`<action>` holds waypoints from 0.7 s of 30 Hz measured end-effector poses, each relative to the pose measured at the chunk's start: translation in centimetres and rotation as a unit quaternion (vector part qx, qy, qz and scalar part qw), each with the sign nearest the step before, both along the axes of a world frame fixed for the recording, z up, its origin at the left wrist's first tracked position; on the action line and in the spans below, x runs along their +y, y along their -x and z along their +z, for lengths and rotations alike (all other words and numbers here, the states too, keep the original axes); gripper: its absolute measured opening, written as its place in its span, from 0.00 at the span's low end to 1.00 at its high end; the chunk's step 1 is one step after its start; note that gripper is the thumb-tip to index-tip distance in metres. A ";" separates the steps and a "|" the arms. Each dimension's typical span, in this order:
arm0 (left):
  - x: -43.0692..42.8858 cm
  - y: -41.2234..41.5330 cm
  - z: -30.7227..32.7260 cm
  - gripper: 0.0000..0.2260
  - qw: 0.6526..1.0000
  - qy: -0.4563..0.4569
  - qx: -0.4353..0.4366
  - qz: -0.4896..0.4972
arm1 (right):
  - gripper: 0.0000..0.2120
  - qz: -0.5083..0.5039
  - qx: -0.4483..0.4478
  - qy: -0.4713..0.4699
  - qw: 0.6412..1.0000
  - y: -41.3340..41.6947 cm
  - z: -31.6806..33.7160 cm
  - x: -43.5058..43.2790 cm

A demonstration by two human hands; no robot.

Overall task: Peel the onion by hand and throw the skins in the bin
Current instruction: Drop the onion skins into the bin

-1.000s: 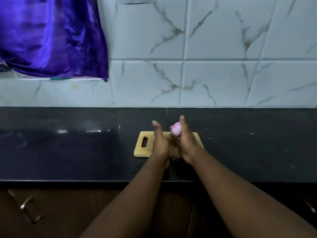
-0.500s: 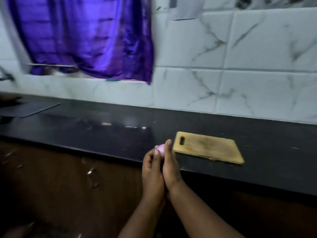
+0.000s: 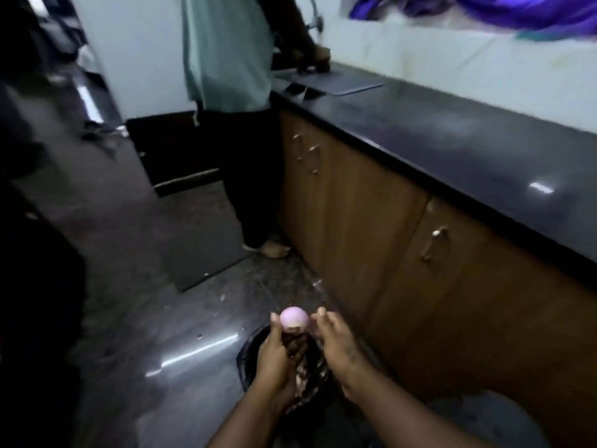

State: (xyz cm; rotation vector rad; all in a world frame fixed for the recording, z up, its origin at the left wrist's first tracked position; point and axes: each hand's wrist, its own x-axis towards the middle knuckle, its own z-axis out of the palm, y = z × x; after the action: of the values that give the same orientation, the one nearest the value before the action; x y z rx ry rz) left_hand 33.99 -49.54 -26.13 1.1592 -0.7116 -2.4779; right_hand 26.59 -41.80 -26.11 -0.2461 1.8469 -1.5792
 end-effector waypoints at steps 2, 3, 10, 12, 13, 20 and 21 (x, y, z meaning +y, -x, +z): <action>-1.3 -0.7 -2.4 0.32 1.000 -0.003 -0.015 0.001 | 0.08 0.049 0.033 0.003 0.998 -0.1 -1.8 -0.4; -1.4 -0.5 -3.0 0.32 1.000 0.002 -0.022 0.000 | 0.09 0.069 0.058 0.010 0.996 0.2 -2.0 -0.2; 3.1 7.0 0.7 0.24 0.988 0.115 0.033 -0.098 | 0.19 -0.046 0.176 0.042 0.983 5.8 3.4 5.7; 5.9 9.3 3.8 0.18 0.971 0.175 0.063 -0.147 | 0.19 -0.088 0.205 0.044 0.974 7.4 6.3 9.7; 7.8 10.1 5.5 0.17 0.960 0.205 0.081 -0.175 | 0.20 -0.111 0.222 0.047 0.968 8.0 7.9 12.2; 22.3 15.3 16.3 0.17 0.859 0.341 0.237 -0.300 | 0.19 -0.277 0.345 0.032 0.896 8.9 18.4 30.1; 24.7 16.2 17.7 0.14 0.836 0.354 0.264 -0.325 | 0.18 -0.303 0.359 0.028 0.882 8.8 19.9 32.9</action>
State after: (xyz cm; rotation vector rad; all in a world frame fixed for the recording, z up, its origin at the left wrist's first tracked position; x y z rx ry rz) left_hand 17.82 -24.87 -8.40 -0.0787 -1.8322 -2.4059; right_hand 17.80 -8.87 -6.26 -0.3307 2.6318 -2.1607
